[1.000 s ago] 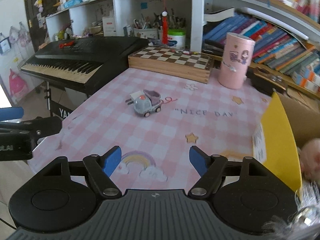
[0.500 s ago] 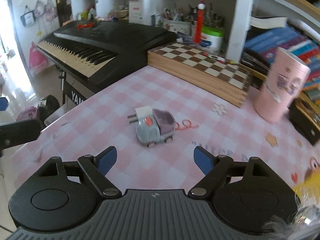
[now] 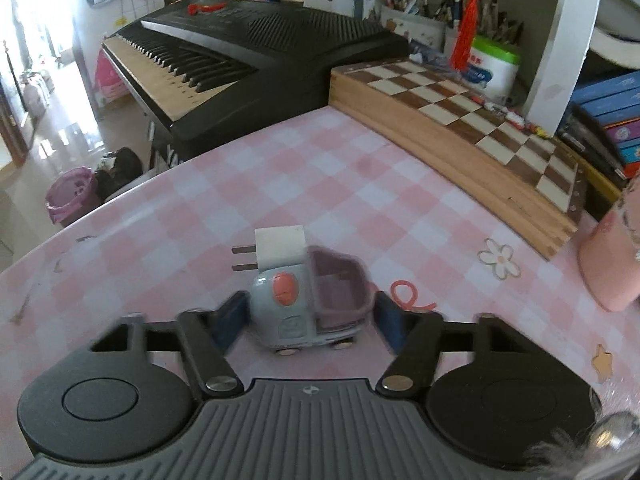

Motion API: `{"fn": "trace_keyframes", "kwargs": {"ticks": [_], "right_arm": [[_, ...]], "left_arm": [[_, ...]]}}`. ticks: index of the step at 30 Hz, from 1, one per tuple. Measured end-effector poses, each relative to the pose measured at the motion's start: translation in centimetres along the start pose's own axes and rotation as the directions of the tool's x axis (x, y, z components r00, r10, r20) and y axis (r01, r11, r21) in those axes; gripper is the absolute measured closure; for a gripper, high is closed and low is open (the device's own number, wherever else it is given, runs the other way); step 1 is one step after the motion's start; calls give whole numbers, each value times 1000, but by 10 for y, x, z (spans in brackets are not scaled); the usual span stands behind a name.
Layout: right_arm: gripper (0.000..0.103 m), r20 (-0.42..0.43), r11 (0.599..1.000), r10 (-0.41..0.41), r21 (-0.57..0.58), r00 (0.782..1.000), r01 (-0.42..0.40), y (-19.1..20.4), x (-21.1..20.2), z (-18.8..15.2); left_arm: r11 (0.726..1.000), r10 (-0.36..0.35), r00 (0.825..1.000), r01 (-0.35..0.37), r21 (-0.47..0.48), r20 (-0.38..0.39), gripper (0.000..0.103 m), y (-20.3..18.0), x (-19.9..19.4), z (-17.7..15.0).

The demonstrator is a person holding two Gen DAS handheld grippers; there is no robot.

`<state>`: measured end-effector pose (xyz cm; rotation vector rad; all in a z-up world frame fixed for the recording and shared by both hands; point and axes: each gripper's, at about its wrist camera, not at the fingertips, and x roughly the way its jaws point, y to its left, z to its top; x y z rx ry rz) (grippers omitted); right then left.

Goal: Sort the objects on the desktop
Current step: 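Move both tools toward the grey toy car and white charger, then grasp the grey toy car with the right tool while the left tool grasps the white charger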

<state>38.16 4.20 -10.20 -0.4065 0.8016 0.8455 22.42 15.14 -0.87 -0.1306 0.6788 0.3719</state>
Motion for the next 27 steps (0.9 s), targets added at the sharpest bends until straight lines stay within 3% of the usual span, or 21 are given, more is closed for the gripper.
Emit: {"fn": "trace_keyframes", "kwargs": {"ticks": [4,7,11,14,17,19,21,25,27], "right_arm": [[41,45,999,-22,47,999,20,-9,-21,-2],[41,68,984,-108,151,992,97,-24,-47,-4],[41,85,952,-239,218,967,216,-36,-78,-13],[41,115,938,-288,231,951,256,-37,-101,-21],[41,140,932,-312,236,940,275,-37,-119,-28],[41,146,929,-315,248,938,274,-38,-128,-31],[41,146,928,-306,268,941,260,-40,-134,-34],[41,132,922,-297,298,946,248,-41,-142,-41],[41,126,920,-295,303,947,246,-41,-144,-43]], "left_arm": [[1000,-14,1000,14,13,-15,2,-9,14,1],[999,-39,998,41,27,-44,2,-21,31,1],[996,-78,993,83,46,-92,9,-40,60,-2],[994,-86,990,93,59,-113,16,-56,84,-3],[991,-92,990,101,91,-107,17,-73,101,-4],[990,-86,991,97,104,-106,24,-84,112,-5],[992,-67,990,79,96,-122,36,-91,122,-5],[998,-29,992,37,56,-124,37,-98,136,-6],[999,-7,992,13,46,-126,43,-99,141,-7]]}}
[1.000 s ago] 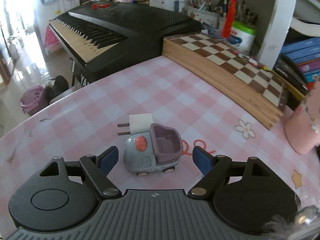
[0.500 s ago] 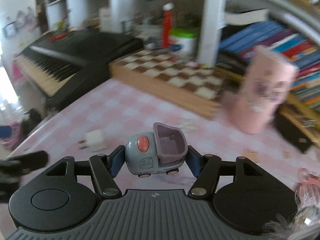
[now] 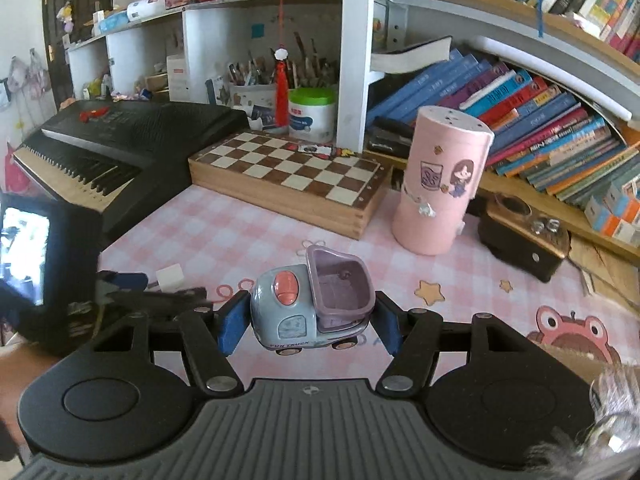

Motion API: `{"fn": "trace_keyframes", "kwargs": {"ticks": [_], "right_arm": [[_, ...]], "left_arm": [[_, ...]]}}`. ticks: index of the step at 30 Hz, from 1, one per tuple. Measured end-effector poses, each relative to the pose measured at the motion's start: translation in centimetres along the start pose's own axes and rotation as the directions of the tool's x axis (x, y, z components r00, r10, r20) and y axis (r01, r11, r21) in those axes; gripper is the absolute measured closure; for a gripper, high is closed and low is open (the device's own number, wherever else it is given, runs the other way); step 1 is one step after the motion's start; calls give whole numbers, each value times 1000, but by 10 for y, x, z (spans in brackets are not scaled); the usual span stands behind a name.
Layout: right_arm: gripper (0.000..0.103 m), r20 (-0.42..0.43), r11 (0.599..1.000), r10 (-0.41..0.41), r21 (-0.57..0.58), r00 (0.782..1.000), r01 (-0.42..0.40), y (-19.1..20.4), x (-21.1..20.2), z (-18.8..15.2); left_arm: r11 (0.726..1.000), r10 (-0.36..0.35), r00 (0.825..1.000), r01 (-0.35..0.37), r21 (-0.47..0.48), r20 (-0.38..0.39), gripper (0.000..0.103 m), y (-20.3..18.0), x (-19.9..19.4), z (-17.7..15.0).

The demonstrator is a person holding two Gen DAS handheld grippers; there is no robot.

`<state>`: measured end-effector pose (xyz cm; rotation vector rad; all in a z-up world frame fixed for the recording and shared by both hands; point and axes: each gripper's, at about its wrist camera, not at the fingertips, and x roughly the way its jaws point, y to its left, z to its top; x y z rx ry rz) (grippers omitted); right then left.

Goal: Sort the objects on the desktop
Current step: 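Grasp the grey toy car with the right tool while the left tool grasps the white charger, then lift the toy car and charger and carry them toward the yellow box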

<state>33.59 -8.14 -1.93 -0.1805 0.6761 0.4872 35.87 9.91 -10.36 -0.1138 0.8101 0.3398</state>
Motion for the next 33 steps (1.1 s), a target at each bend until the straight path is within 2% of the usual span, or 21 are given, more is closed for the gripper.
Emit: {"fn": "trace_keyframes", "kwargs": {"ticks": [1,2,3,6,8,14,23,33], "right_arm": [[41,-3,1000,0,3,1000,0,0,0,-1],[41,-5,1000,1,5,1000,-1,-1,-2,-2],[41,-8,1000,2,7,1000,-2,-1,-2,-2],[41,-12,1000,7,13,1000,-7,0,-5,-4],[41,-11,1000,7,6,1000,-6,3,-7,-5],[41,-17,1000,3,-15,1000,-3,12,-14,-12],[41,13,999,-24,33,1000,24,31,-52,-24],[41,23,996,-54,73,998,52,60,-103,-49]], "left_arm": [[1000,1,1000,-1,-11,6,46,0,1,0],[1000,5,1000,-5,-18,13,55,1,1,0],[1000,11,1000,-10,-17,19,59,1,1,0],[999,2,1000,-1,-32,10,59,6,-3,1],[999,-2,999,4,-42,39,59,12,-14,2],[997,-79,993,81,-13,91,59,33,-60,3],[974,-218,967,206,99,135,59,60,-144,-6],[945,-323,936,312,96,140,59,88,-204,-34]]}}
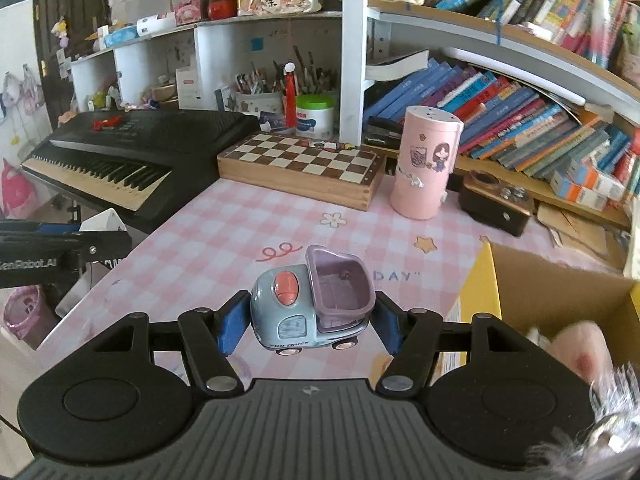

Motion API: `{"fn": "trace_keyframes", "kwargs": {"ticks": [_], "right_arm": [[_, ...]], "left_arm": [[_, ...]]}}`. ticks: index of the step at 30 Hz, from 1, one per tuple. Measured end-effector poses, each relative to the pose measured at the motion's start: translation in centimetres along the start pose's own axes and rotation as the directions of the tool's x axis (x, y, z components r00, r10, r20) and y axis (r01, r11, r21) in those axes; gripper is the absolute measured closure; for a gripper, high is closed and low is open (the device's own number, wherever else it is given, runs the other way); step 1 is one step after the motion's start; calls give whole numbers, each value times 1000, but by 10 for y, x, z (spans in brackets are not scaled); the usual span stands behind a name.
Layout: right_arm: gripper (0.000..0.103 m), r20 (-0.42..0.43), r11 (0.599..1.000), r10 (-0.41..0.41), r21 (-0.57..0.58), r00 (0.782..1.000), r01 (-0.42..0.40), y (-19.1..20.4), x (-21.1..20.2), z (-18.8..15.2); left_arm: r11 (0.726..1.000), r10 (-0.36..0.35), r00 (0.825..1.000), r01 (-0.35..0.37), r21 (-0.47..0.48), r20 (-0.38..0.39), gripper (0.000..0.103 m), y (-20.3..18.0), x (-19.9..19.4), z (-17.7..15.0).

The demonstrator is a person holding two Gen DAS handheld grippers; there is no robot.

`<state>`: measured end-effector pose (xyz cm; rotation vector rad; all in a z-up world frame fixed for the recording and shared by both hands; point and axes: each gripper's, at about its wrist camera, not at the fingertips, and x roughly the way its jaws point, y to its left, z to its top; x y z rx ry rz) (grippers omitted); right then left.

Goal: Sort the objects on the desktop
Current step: 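Lift the toy car and charger and carry them toward the yellow box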

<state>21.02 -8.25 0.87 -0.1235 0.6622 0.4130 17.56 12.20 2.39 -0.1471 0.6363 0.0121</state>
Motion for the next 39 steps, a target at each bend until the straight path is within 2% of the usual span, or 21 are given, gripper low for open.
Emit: {"fn": "trace_keyframes", "kwargs": {"ticks": [14,21,30,39], "right_arm": [[41,-10,996,-47,69,999,48,47,-71,-54],[41,-36,990,-66,119,997,70,67,-105,-91],[41,-85,960,-152,225,985,167,72,-148,-141],[41,-114,913,-263,291,958,285,64,-181,-169]], "left_arm": [[996,-88,996,89,25,-24,59,15,-68,-52],[984,-165,985,168,58,-53,59,11,-97,-80],[945,-271,956,287,159,-115,59,-13,-115,-104],[882,-377,909,411,231,-179,59,-48,-115,-116]]}}
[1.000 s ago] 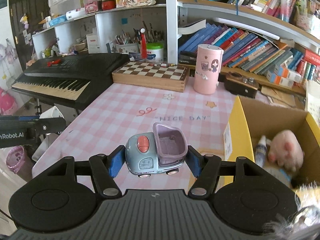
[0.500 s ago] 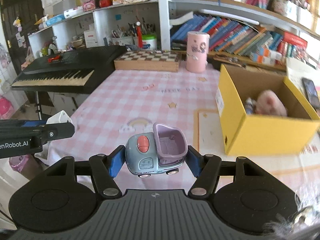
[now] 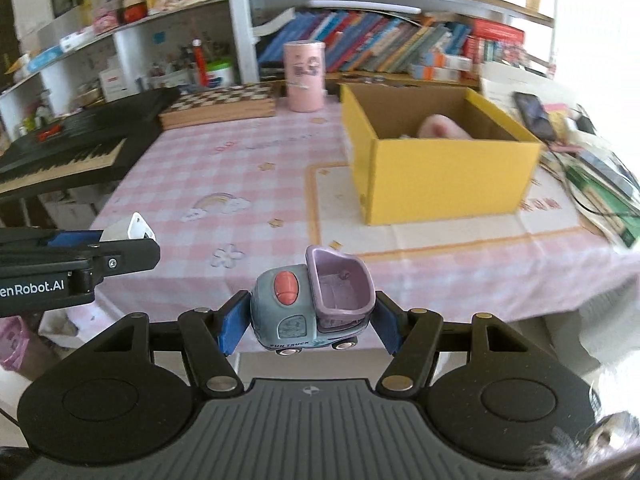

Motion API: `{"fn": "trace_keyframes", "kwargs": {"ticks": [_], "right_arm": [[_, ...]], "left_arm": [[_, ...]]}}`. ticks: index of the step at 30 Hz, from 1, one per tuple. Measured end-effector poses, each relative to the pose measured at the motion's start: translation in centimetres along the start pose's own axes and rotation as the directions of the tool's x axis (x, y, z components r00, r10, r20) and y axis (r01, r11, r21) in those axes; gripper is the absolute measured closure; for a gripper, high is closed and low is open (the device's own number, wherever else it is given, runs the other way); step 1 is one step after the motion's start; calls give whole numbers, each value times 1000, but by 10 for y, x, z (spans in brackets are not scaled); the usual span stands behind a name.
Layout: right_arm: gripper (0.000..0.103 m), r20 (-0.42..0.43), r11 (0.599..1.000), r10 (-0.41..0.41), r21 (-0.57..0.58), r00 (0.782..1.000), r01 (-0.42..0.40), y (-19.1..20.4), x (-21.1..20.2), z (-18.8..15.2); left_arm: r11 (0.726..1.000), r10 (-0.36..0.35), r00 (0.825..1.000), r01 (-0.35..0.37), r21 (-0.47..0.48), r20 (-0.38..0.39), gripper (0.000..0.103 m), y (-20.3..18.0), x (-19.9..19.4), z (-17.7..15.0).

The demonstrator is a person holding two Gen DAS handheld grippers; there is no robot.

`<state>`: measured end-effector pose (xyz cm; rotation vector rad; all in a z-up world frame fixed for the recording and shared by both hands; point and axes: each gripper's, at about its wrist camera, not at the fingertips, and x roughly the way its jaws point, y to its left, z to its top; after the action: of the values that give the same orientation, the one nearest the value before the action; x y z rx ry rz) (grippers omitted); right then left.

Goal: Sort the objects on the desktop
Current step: 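Lift the toy car and charger and carry them toward the yellow box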

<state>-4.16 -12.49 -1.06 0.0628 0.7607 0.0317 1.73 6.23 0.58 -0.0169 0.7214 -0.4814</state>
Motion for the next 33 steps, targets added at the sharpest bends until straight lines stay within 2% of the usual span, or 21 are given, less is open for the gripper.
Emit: {"fn": "trace_keyframes", "kwargs": {"ticks": [6,11,19,33], "right_arm": [[41,-2,996,-67,65,998,67,-22,-12,-10],[41,-7,991,-91,93,996,91,-37,-13,-11],[41,-19,995,-73,69,997,74,-59,-4,-1],[41,-58,999,-26,31,998,28,-142,27,33]], "left_arm": [[996,-76,997,77,40,-26,59,-20,14,3],[992,-100,995,102,74,-29,59,-35,22,8],[992,-95,995,97,79,-39,59,-56,39,18],[996,-66,995,70,62,-69,59,-115,97,46]]}}
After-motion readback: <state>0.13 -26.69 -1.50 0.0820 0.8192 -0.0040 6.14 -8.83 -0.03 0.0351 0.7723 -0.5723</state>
